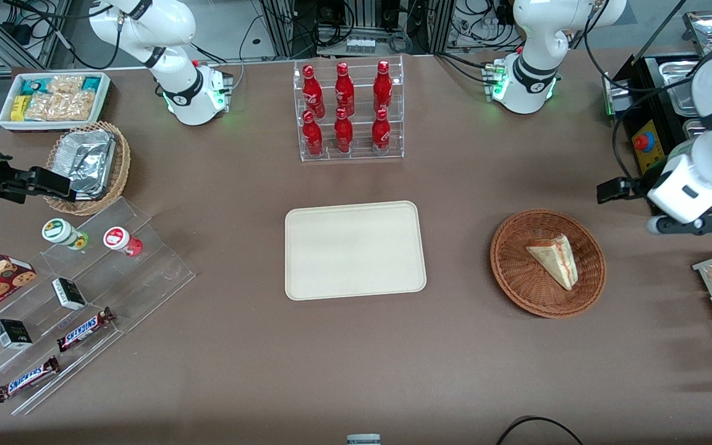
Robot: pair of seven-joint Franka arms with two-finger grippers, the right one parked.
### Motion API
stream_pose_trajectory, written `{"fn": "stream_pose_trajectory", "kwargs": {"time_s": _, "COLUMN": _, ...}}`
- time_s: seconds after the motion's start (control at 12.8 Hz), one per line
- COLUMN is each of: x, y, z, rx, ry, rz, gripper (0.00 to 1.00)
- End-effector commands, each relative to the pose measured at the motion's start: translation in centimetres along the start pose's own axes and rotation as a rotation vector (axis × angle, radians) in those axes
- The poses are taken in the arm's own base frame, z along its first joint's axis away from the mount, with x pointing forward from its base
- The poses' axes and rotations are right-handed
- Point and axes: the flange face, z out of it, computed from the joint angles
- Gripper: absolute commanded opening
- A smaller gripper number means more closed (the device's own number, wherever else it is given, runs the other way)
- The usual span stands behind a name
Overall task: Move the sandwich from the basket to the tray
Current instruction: 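Move the left gripper over the wrapped sandwich in the wicker basket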
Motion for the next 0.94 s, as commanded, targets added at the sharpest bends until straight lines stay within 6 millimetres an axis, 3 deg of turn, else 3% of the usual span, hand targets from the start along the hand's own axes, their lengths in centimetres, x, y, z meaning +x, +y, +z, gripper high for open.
{"fn": "stream_pose_trajectory", "kwargs": {"time_s": 0.0, "x": 1.4, "y": 0.0, "z": 3.0, "rx": 0.015, "ry": -0.001, "rz": -0.013, "gripper": 1.00}}
{"fn": "stream_pose_trajectory", "kwargs": {"time_s": 0.31, "x": 2.9, "y": 0.1, "z": 8.9, "rx": 0.011, "ry": 0.043, "rz": -0.061, "gripper": 1.00}}
{"fn": "stream_pose_trajectory", "kwargs": {"time_s": 0.55, "x": 3.4, "y": 0.2, "z": 10.7, "rx": 0.000, "ry": 0.045, "rz": -0.142, "gripper": 1.00}}
{"fn": "stream_pose_trajectory", "kwargs": {"time_s": 0.86, "x": 4.3, "y": 0.8, "z": 12.8, "rx": -0.016, "ry": 0.053, "rz": -0.512, "gripper": 1.00}}
